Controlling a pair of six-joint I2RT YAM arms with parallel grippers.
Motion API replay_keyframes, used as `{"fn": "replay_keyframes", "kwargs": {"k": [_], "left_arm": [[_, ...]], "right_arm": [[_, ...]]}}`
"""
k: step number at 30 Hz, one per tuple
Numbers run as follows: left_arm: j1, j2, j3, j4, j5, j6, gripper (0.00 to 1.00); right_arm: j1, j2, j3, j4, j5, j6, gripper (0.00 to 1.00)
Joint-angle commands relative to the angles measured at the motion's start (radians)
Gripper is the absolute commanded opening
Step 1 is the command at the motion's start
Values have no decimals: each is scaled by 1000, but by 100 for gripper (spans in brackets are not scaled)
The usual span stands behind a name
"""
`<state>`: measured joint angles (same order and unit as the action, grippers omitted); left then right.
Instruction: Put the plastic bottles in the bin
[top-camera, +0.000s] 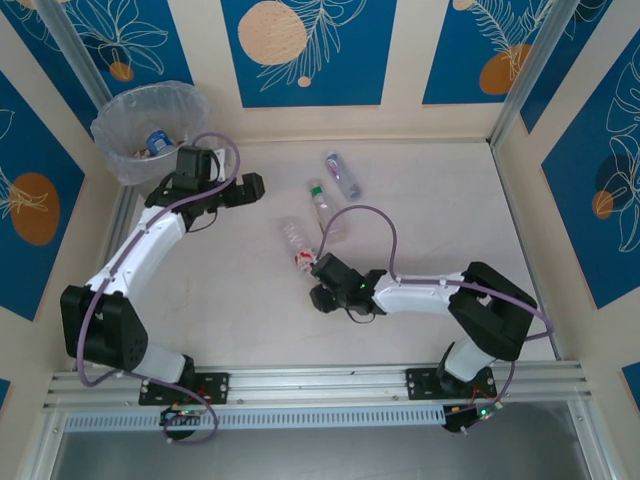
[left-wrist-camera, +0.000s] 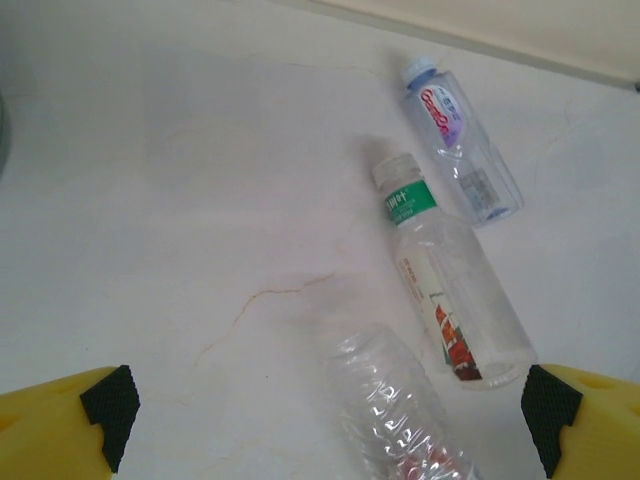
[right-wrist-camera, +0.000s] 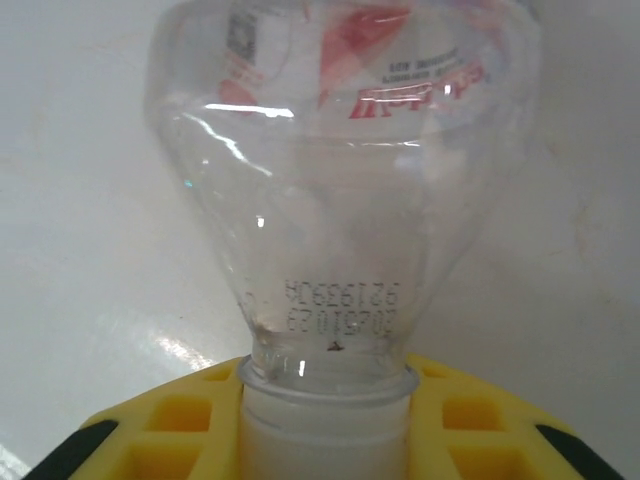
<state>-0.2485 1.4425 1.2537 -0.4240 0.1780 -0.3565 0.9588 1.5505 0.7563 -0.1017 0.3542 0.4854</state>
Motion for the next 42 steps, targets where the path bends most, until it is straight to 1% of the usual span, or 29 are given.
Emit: {"fn": "replay_keyframes", "kwargs": {"k": [1,3,5,7,8,10,11,12,13,14,16,17,19,21,23,24,27,28,29,33,35,38,40,42], "left_arm": [[-46,-91,-76,160,0,193,99],[-58,-138,-163,336,95,304,99],[-71,-169,-219,455,227,444,100],[-92,-180,-234,475,331,629,99],[-103,-178,-221,439,382,736,99],[-130,-164,-165,278,481,990,99],[-152,-153,-127,162,509,1135,99],[-174,-142,-95,103,480,1239,99],[-187,-133,-81,113,442,1259,99],[-194,-121,-62,99,431,1295,99],[-202,-86,-8,17,440,1366,99],[-207,-59,39,-52,435,1401,99],[-224,-5,119,-188,396,1475,99],[-237,21,144,-242,348,1534,99],[-243,21,128,-234,326,1563,99],[-252,19,122,-224,296,1577,99],[-285,18,78,-128,137,1623,99],[-288,21,77,-113,117,1630,99],[-288,32,93,-123,108,1623,99],[-299,85,179,-317,101,1642,99],[-300,88,180,-338,119,1642,99],[-301,105,219,-399,143,1626,97],[-303,117,225,-413,124,1627,93],[-304,123,224,-418,122,1634,86]], "right_arm": [[-66,-97,-28,39,-132,-153,25],[-121,-149,-27,16,-231,-249,24],[-185,-187,3,-46,-350,-341,24],[-252,-204,61,-147,-458,-429,22],[-280,-207,101,-210,-501,-478,22],[-318,-209,166,-316,-545,-584,22],[-338,-207,196,-357,-555,-629,22],[-358,-203,228,-392,-575,-674,22],[-377,-199,254,-420,-592,-706,22],[-395,-194,288,-443,-610,-737,22],[-423,-186,343,-501,-660,-795,22],[-435,-176,374,-537,-681,-827,22],[-447,-154,431,-599,-682,-870,21],[-453,-134,471,-644,-666,-901,20],[-454,-124,488,-653,-663,-920,19],[-453,-118,497,-656,-668,-929,18],[-438,-102,518,-668,-654,-955,18],[-430,-97,527,-674,-636,-960,18],[-419,-90,539,-684,-614,-970,18],[-370,-86,553,-681,-507,-998,15],[-349,-103,542,-656,-470,-1008,14],[-344,-138,517,-609,-472,-1010,13],[-344,-156,508,-591,-482,-1010,13],[-344,-165,504,-581,-489,-1007,13]]}}
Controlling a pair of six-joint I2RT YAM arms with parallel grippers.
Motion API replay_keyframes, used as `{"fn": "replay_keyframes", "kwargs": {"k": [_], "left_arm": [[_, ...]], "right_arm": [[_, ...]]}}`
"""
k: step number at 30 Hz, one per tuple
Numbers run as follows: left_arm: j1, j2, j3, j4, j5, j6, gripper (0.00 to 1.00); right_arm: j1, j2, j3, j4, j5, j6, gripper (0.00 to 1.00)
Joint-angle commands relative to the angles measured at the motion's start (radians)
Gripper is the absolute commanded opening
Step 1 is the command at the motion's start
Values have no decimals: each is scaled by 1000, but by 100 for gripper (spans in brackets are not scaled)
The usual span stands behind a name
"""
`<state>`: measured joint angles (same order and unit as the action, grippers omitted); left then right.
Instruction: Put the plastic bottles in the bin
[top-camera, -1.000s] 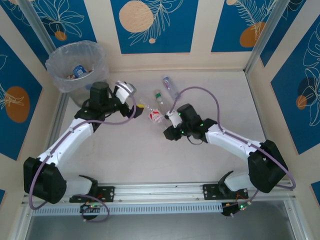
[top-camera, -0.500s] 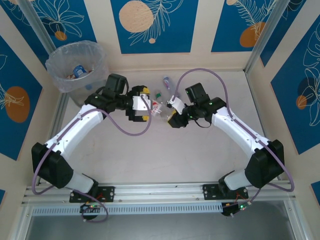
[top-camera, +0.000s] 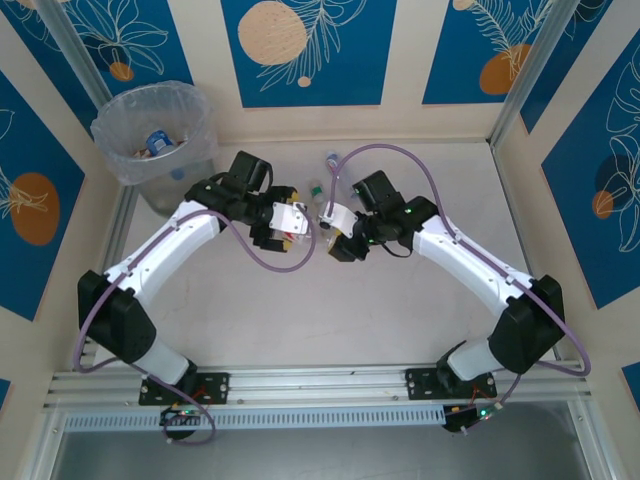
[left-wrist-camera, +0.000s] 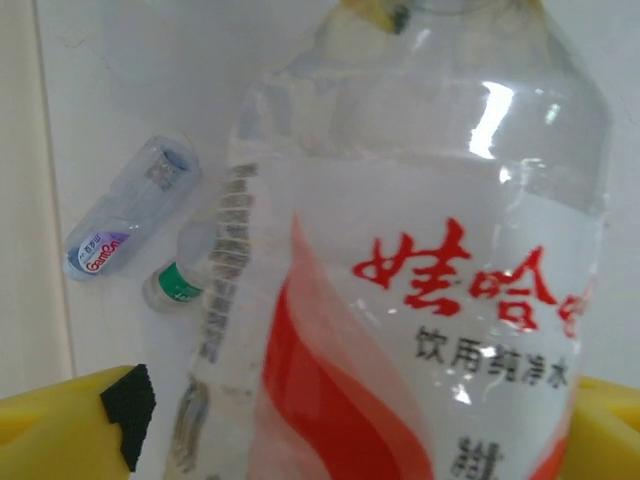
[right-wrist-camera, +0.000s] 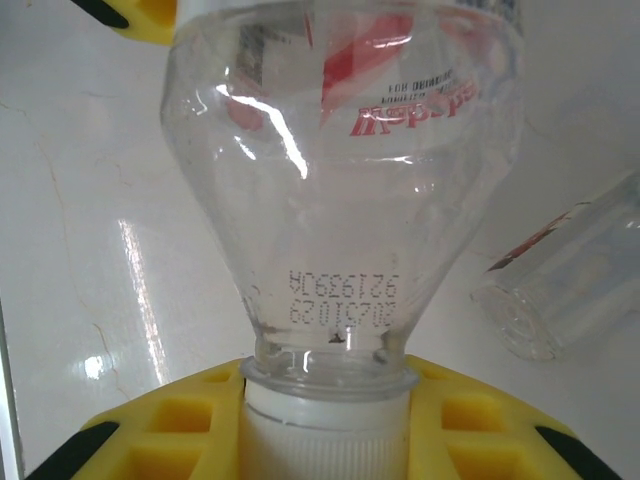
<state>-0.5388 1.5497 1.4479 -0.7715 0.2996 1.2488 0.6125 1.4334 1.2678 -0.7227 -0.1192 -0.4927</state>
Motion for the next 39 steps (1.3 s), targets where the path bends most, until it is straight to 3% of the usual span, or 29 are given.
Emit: {"fn": "replay_keyframes", "kwargs": {"k": [1,3,11,15,21,27,32,39], "left_arm": [[-12,16,32,-78,12,30,82],[-13,13,36,-84,53,22,72],[-14,13,26,-48,101,-15,64],[-13,15,31,-38,127,-22,62],[-10,14,23,-35,120,-22,60],[6,13,13,-18,149,-41,61],[38,11,23,15,226,-105,62],[79,-4,19,74,316,-178,62]], "right_arm": [[3,-50,-8,42,-16,-30,13],[4,-50,-9,42,-12,-28,13],[7,-52,-23,58,-20,-25,15],[7,-59,-31,74,-16,-21,54],[-20,-118,-82,119,-43,-6,68],[-76,-218,-124,151,-51,39,100],[-119,-335,-154,204,-128,116,99],[-203,-501,-271,440,-87,309,100]]}}
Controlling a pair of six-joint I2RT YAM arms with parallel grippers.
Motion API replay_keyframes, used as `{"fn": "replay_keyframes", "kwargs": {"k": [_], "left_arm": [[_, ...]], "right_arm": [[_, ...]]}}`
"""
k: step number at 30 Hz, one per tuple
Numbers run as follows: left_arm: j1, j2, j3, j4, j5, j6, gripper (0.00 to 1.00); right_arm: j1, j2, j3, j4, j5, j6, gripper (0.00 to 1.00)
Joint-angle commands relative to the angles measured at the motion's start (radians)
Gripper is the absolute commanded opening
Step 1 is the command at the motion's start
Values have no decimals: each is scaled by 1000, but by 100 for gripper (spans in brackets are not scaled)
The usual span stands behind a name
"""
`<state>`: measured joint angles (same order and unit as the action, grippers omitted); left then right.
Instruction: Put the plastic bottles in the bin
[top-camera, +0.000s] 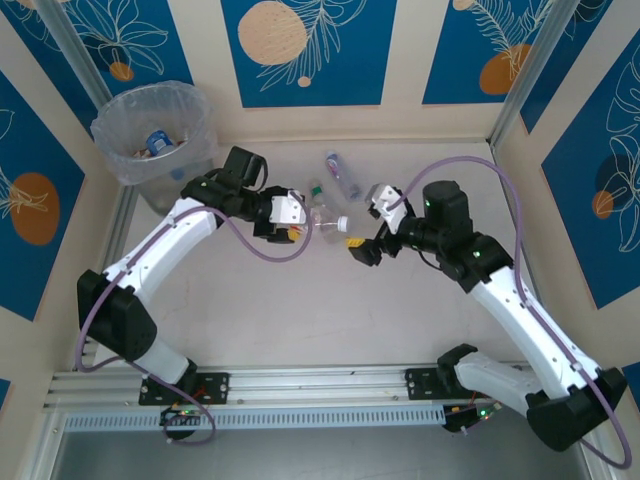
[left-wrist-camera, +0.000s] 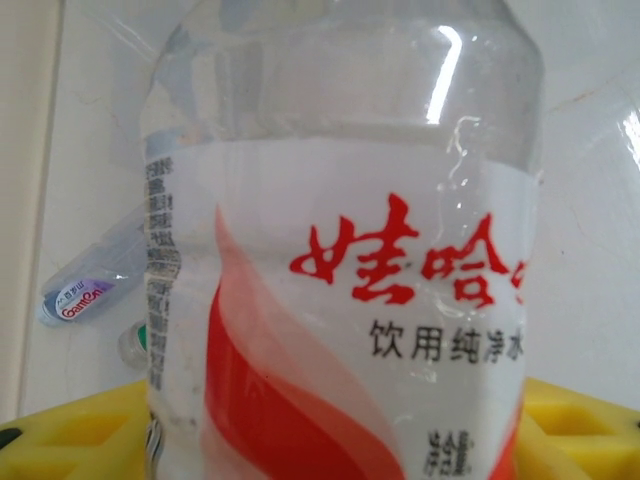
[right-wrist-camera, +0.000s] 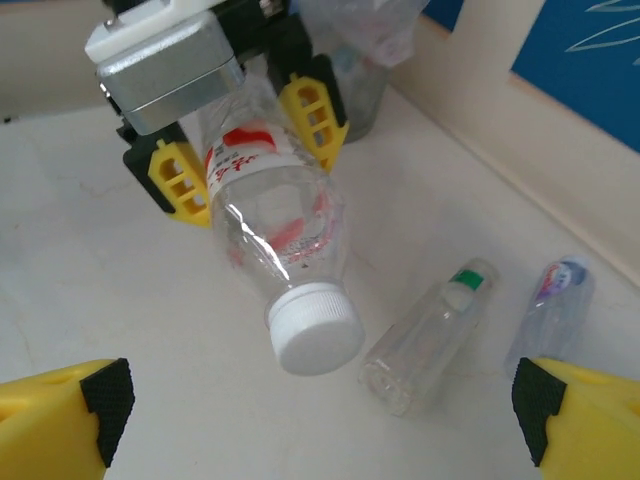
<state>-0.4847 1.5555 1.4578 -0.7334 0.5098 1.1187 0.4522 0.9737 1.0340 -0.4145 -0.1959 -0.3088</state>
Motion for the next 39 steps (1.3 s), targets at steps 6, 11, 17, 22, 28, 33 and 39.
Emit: {"fn": "replay_keyframes", "kwargs": {"k": [6,11,17,22,28,33,39], "left_arm": [[86,-50,-32,182,186,-174,60],[141,-79,-36,293,220,-322,60],[188,-86,-25,447,141,-522,59],[207,-79,-8,532,18,-650,60],[246,-63,38,626,-125,-819,60],[264,-40,94,628,-223,-856,59],[295,-16,147,665,-306,-881,59]], "right_arm": [[-125,-113,-124,279,18,302,100],[-151,-107,-151,311,32,373,100],[-153,-88,-183,354,50,426,100],[-156,-71,-192,365,55,470,100],[-155,-47,-201,360,36,544,100],[-145,-17,-205,377,-47,606,99],[-132,12,-208,410,-42,615,99]]}}
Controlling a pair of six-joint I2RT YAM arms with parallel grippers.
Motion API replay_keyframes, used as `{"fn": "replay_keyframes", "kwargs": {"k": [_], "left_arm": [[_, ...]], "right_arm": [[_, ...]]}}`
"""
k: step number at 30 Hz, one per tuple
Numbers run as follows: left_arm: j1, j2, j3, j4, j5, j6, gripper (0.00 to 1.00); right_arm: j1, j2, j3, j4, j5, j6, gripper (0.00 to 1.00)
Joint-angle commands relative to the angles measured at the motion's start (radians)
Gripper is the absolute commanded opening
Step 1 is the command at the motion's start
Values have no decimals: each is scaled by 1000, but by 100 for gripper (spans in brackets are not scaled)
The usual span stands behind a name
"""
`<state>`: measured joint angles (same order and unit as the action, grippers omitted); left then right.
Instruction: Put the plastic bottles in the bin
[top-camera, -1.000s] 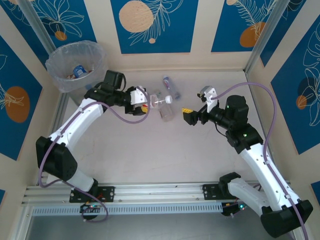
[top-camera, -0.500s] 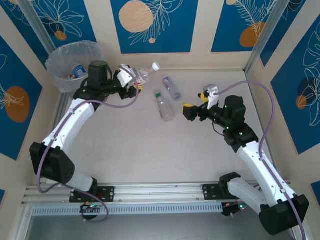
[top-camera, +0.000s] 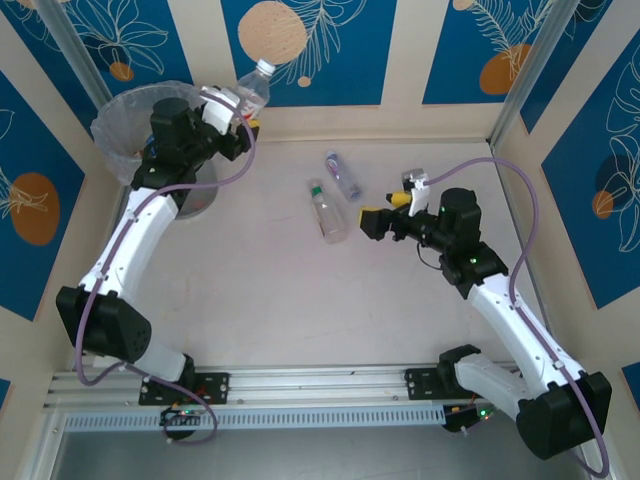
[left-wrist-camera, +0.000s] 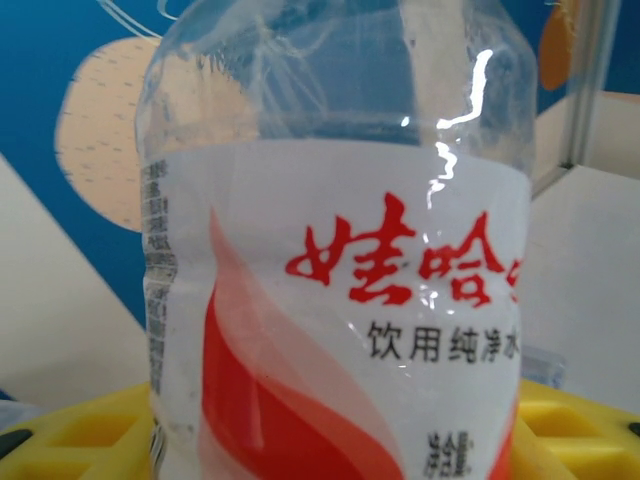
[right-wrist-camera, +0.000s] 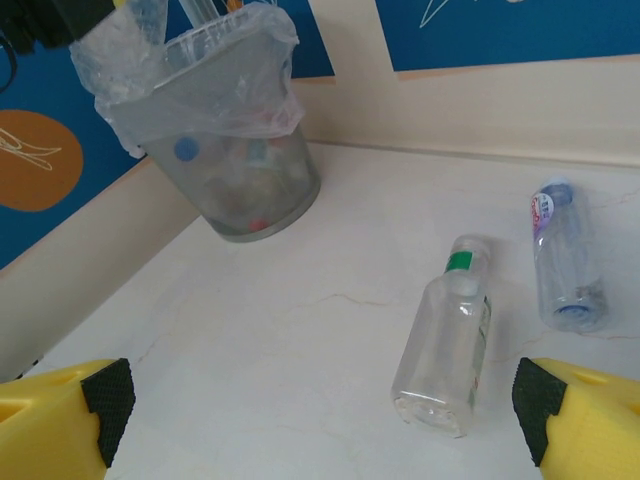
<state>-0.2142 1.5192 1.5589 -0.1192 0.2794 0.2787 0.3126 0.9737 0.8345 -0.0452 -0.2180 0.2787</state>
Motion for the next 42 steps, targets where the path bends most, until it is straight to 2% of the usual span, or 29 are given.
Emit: {"fn": "replay_keyframes", "kwargs": {"k": [1,4,16,19,25,31,36,42], "left_arm": [[32,26,57,58,-95,-46,59],[70,54,105,77,-131,-88,59],[179,230,344,51,-141,-239,60],[187,261,367,63,-214,-227,61],[263,308,373,57,-313,-287,61],[333,305,328,35,-368,-236,62],[399,318,296,7,-443,-260,63],[419,386,326,-62,-501,-334,65]], "right_arm": [[8,16,-5,39,-18,29,100],[13,32,3,33,-18,32,99],[23,51,5,21,5,30,99],[25,50,9,8,8,27,100],[26,46,10,-30,26,12,99],[28,46,-5,-36,41,10,99],[30,55,-18,-29,47,12,100],[33,59,-21,-40,50,10,100]]}}
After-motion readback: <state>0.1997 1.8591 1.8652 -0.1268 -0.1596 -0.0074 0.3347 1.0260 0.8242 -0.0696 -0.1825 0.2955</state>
